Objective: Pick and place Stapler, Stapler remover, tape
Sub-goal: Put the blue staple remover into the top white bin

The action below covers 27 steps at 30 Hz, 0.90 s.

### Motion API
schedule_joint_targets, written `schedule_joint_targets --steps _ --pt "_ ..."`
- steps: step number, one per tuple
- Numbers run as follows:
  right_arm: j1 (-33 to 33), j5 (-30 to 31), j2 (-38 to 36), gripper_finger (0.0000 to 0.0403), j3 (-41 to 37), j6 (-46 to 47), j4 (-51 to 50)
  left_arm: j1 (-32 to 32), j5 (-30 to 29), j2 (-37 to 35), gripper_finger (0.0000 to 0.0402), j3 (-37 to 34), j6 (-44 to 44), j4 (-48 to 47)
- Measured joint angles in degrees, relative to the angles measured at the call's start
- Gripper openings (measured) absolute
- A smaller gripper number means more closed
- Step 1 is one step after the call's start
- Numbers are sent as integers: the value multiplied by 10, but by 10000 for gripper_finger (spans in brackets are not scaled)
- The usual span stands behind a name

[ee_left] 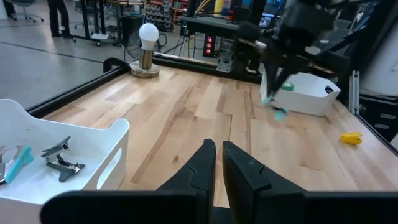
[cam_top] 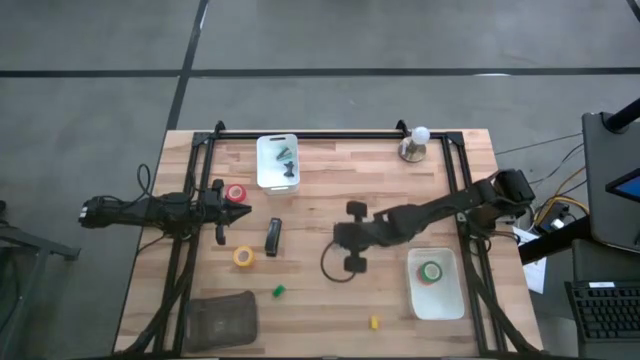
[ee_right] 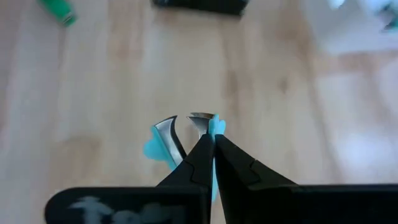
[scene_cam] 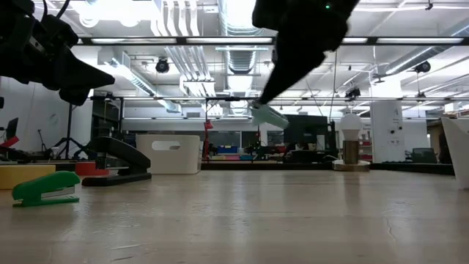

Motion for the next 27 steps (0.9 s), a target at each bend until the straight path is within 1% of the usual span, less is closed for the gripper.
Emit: schedule_joint_targets --steps 3,8,12,18,20,22,25,27 --pt "-19 15 0 8 -9 -44 60 0 0 0 32 0 0 0" --pt "-50 24 0 8 -28 -75 160 0 0 0 32 0 0 0" --pt "-72 23 1 8 -33 -96 189 0 0 0 32 0 0 0" --pt "-119 22 7 8 -36 -103 224 0 0 0 32 0 0 0" --pt "-137 20 13 8 -36 -107 260 0 0 0 32 0 0 0" --pt "-157 -7 16 8 -36 -112 288 0 0 0 32 0 0 0" --pt "-188 -80 39 8 -35 -114 372 0 0 0 32 0 0 0" --pt "-206 -91 60 8 -31 -108 415 0 0 1 32 0 0 0"
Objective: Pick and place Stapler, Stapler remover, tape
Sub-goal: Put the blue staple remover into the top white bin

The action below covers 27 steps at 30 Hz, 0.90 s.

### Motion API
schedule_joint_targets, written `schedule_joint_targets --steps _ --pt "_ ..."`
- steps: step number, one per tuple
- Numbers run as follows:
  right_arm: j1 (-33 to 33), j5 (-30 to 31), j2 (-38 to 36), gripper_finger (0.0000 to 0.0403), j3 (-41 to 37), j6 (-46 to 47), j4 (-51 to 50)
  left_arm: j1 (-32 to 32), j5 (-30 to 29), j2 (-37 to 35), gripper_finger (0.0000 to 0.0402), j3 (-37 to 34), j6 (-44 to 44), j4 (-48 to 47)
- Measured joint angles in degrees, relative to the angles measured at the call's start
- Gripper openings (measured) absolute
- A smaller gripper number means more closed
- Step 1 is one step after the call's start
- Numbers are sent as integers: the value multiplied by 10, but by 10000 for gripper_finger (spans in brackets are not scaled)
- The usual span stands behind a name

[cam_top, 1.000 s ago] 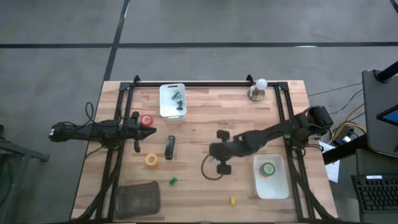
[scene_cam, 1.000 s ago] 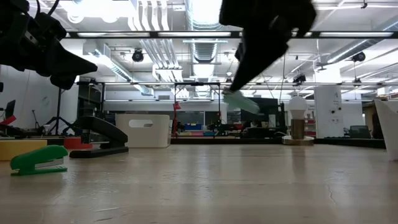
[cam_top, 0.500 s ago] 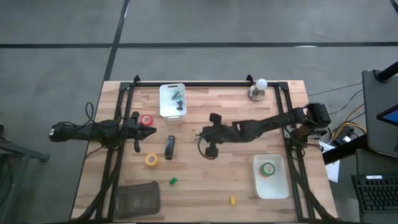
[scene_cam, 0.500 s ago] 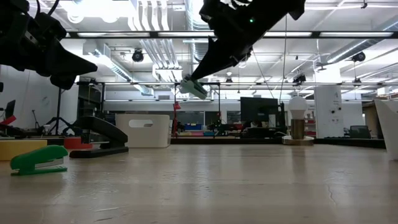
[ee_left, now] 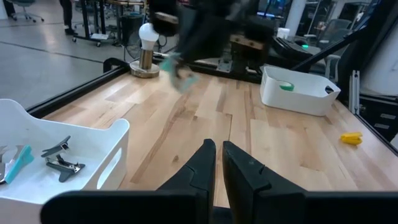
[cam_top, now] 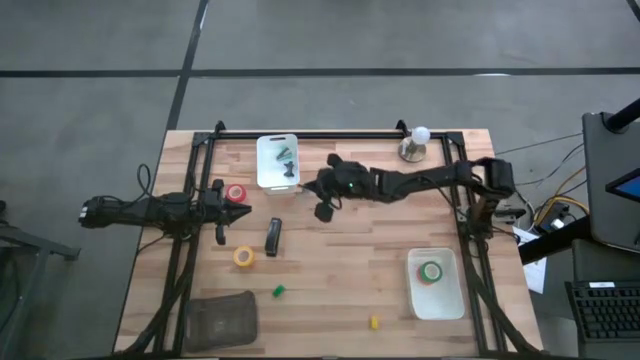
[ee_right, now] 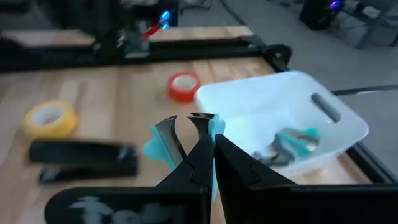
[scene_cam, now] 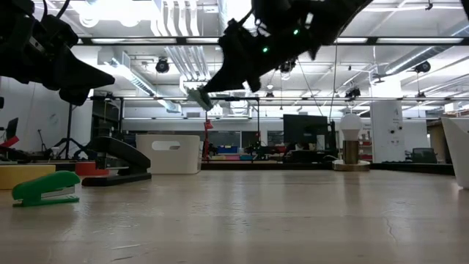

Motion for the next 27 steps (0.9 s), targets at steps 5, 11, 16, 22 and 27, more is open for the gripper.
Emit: schedule_joint_targets --steps 5,11,16,22,27 --pt "-44 3 67 8 55 8 38 0 0 0 32 0 0 0" --pt "-82 5 169 8 180 41 -13 0 0 0 32 0 0 0" --pt "-103 8 235 8 285 71 -176 0 0 0 32 0 0 0" --pt "-107 8 281 8 354 62 -252 0 0 0 32 0 0 0" --pt "-103 7 291 8 377 52 -270 0 0 0 32 0 0 0"
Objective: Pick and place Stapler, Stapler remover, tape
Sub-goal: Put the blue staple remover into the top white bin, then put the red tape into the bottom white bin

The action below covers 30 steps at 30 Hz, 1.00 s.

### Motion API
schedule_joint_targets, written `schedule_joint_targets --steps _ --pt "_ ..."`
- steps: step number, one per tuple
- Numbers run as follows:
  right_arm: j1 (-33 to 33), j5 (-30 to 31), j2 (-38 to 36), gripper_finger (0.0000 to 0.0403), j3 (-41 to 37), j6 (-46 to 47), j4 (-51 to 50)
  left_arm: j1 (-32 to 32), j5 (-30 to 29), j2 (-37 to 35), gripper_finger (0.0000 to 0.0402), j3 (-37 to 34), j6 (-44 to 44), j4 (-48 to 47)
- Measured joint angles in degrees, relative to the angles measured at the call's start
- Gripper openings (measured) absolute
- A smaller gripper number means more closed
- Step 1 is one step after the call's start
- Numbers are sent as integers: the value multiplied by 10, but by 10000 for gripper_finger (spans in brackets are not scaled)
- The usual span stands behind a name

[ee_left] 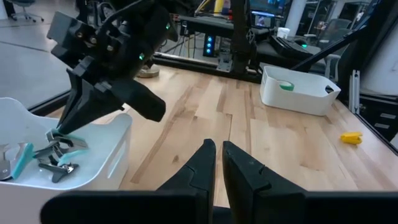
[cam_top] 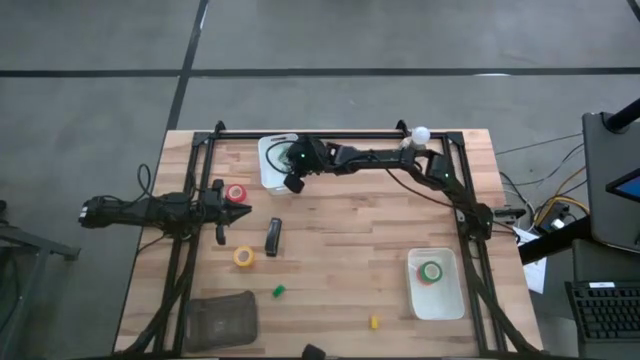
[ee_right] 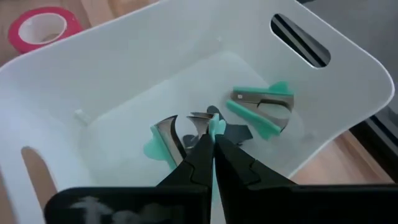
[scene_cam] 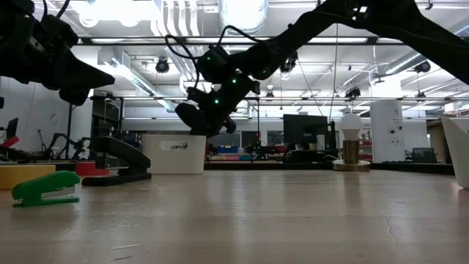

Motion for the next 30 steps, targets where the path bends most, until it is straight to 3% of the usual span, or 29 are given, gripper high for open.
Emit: schedule_joint_targets --steps 6,18,25,30 --pt "0 0 -5 16 1 5 -10 0 0 0 32 0 0 0" --pt "16 -28 -43 109 1 -31 -41 0 0 0 32 0 0 0" --pt "72 -30 -123 116 -15 -76 -169 0 0 0 32 0 0 1" --pt "132 -32 -186 101 -45 -50 -273 0 0 1 32 0 0 2"
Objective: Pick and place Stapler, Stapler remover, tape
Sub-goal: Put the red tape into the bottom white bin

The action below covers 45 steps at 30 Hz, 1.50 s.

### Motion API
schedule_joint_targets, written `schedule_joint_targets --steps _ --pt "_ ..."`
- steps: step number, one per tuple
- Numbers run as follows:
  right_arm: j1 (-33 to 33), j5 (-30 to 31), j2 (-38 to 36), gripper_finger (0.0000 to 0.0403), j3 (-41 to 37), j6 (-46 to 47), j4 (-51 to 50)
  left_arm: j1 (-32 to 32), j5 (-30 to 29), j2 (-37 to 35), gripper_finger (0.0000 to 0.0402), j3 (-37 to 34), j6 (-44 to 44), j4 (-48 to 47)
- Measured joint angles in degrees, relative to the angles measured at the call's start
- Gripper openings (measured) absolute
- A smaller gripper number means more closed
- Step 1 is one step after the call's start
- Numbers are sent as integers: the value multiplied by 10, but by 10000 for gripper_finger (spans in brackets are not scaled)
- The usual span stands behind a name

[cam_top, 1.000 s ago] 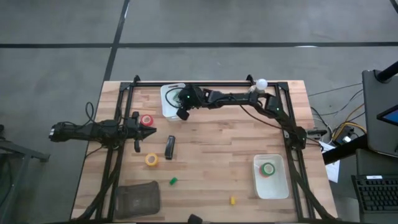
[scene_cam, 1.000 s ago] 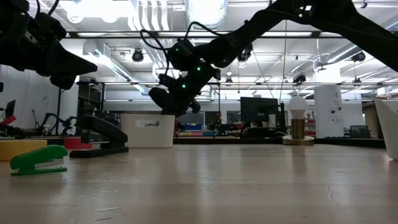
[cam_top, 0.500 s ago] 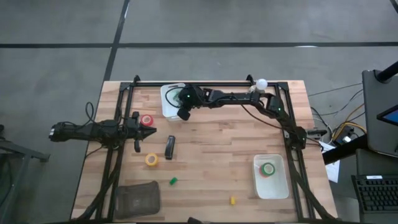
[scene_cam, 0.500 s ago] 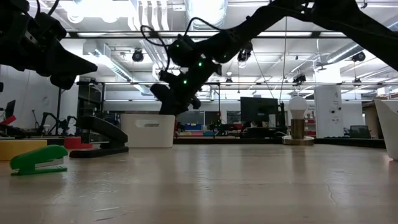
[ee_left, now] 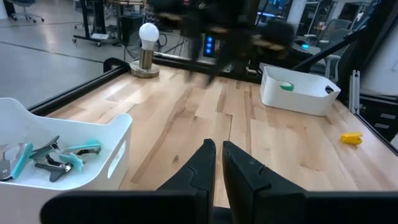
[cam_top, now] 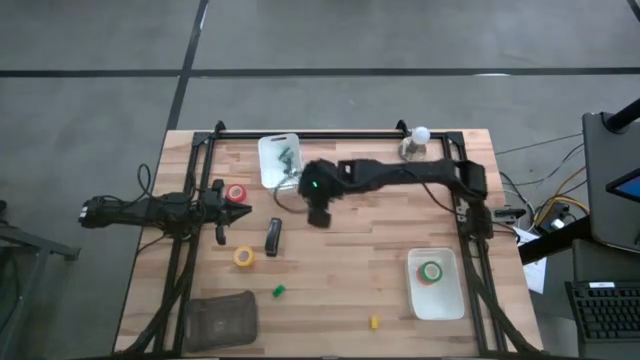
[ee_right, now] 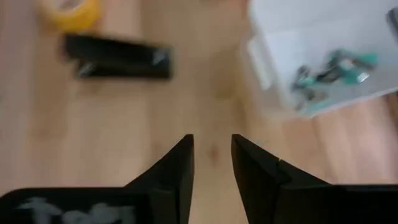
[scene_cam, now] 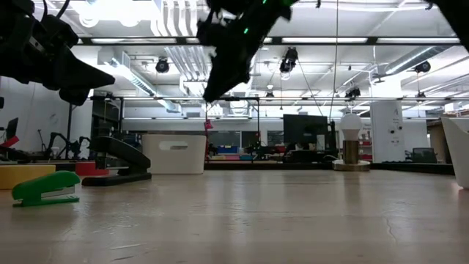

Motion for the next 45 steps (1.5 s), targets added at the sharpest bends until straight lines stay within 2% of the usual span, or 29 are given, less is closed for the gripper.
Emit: schedule_joint_targets --steps 9,17,27,40,45 --pt "114 1 -132 76 -123 94 -52 0 0 0 32 -1 0 5" --pt "170 4 -202 62 -236 171 7 0 0 1 32 -1 0 6" --pt "183 2 -229 45 -296 206 17 0 0 1 32 0 0 6" --pt "192 4 -230 10 -310 220 23 0 0 1 32 -1 0 10" --pt "214 4 -232 8 -335 192 78 0 0 1 32 -1 0 10"
